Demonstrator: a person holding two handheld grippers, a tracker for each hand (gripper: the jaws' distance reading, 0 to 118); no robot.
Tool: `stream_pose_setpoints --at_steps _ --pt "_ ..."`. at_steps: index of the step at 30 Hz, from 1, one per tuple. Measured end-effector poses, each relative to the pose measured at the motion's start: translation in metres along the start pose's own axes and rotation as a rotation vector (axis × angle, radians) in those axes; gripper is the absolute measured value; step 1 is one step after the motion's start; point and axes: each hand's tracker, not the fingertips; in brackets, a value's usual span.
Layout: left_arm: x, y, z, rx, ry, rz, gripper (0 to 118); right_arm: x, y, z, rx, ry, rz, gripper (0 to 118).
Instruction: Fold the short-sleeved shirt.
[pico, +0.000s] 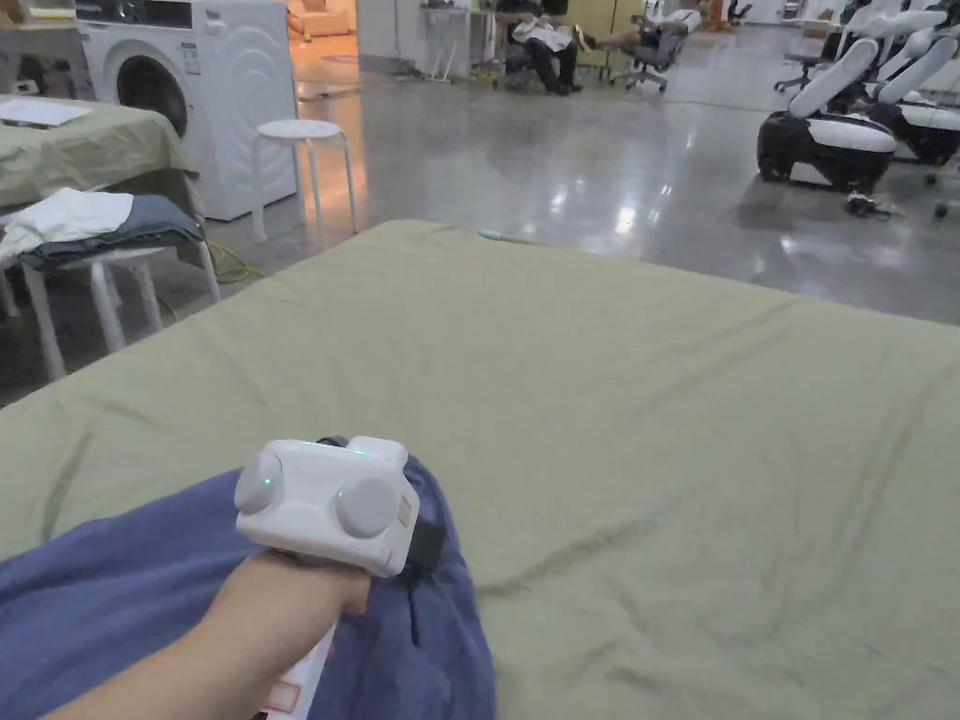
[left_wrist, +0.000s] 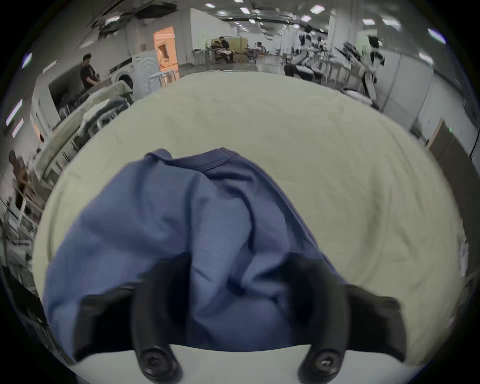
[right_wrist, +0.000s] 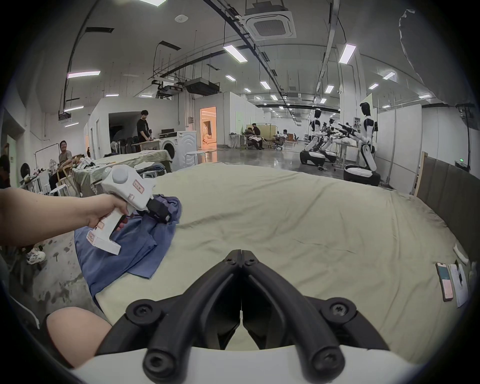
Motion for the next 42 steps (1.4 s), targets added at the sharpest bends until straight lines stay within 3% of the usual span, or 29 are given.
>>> stream_pose_setpoints --at_steps 2,6,12,14,19,26,30,33,36,40,41,42 --pt "0.003 0.0 0.014 0.081 0.03 -0.048 0 0.002 -0.002 0.003 0.004 -0.002 0.002 1" --pt "-0.002 -0.002 0.024 0.084 0.009 -0.038 0 0.009 -0.003 0.011 0.018 0.002 -0.026 1" --pt "0.031 0.036 0.112 0.284 0.007 -0.067 0 0.026 0.008 0.048 0.094 -0.014 -0.075 1" --pt "0.055 0.05 0.144 0.331 -0.054 -0.05 0 0.035 0.014 0.068 0.126 -0.025 -0.094 1" --pt "0.164 0.072 0.209 0.429 -0.202 -0.19 0 0.063 0.026 0.13 0.187 -0.109 -0.088 1" --pt "0.386 0.051 0.265 0.425 -0.548 -0.379 0 0.11 0.031 0.231 0.226 -0.294 -0.084 1" --pt "0.51 0.025 0.257 0.332 -0.692 -0.49 0 0.135 0.018 0.274 0.21 -0.401 -0.075 1" --pt "0.585 -0.012 0.235 0.23 -0.723 -0.553 0 0.156 0.002 0.291 0.176 -0.458 -0.097 1" --pt "0.636 -0.055 0.199 0.12 -0.677 -0.656 0 0.176 -0.015 0.3 0.14 -0.506 -0.143 1" --pt "0.651 -0.097 0.154 0.016 -0.648 -0.676 1 0.192 -0.03 0.299 0.108 -0.518 -0.177 1" --pt "0.647 -0.102 0.146 0.001 -0.66 -0.669 7 0.194 -0.032 0.296 0.103 -0.516 -0.18 1" --pt "0.64 -0.103 0.139 0.003 -0.671 -0.658 39 0.195 -0.033 0.294 0.095 -0.512 -0.18 1"
